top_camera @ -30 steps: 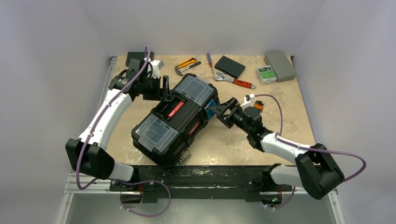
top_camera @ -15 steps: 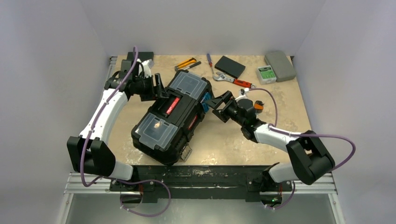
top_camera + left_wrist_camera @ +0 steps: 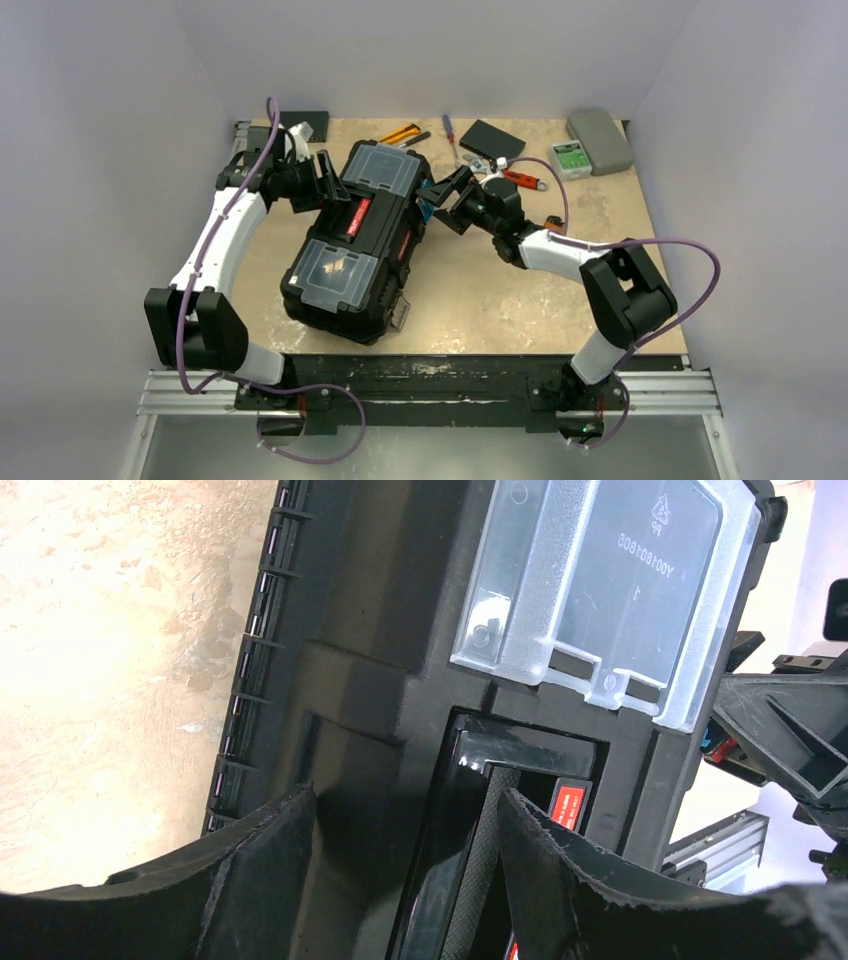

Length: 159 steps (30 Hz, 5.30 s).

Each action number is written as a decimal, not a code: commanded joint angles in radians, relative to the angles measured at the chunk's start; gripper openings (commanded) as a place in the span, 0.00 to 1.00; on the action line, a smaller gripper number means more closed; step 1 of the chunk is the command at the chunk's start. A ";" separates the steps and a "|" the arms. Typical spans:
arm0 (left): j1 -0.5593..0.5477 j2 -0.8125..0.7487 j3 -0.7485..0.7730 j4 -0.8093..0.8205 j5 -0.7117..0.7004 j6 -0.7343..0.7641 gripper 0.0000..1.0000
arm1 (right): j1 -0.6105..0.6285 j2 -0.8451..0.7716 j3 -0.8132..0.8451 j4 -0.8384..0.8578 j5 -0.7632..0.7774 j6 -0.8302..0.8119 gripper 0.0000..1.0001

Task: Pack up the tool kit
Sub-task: Close the toolbox at the center of the board.

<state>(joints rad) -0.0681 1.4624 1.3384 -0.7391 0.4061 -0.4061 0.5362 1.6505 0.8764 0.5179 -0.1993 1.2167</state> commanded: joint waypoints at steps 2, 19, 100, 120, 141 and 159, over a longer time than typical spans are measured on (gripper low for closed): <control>-0.009 -0.010 -0.010 0.020 0.080 -0.040 0.64 | 0.021 0.062 0.047 -0.012 -0.060 -0.028 0.91; -0.007 -0.010 -0.004 0.008 0.075 -0.025 0.63 | 0.021 -0.062 0.004 -0.248 0.138 -0.105 0.79; -0.006 0.012 0.002 -0.002 0.105 0.003 0.64 | 0.065 0.080 0.254 -0.264 0.072 -0.154 0.16; -0.044 -0.146 0.053 -0.044 -0.168 0.078 0.71 | 0.067 0.096 0.285 -0.411 0.098 -0.252 0.35; -0.282 0.041 0.372 -0.259 -0.349 0.167 0.76 | 0.022 0.137 0.076 0.156 -0.175 -0.075 0.84; -0.044 -0.062 0.139 -0.099 -0.153 0.061 0.79 | -0.001 0.248 0.028 0.556 -0.252 0.104 0.87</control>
<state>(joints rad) -0.1436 1.4311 1.4883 -0.8806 0.2253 -0.3225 0.5243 1.8912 0.8993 0.9604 -0.3946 1.2770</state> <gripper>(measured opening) 0.783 0.863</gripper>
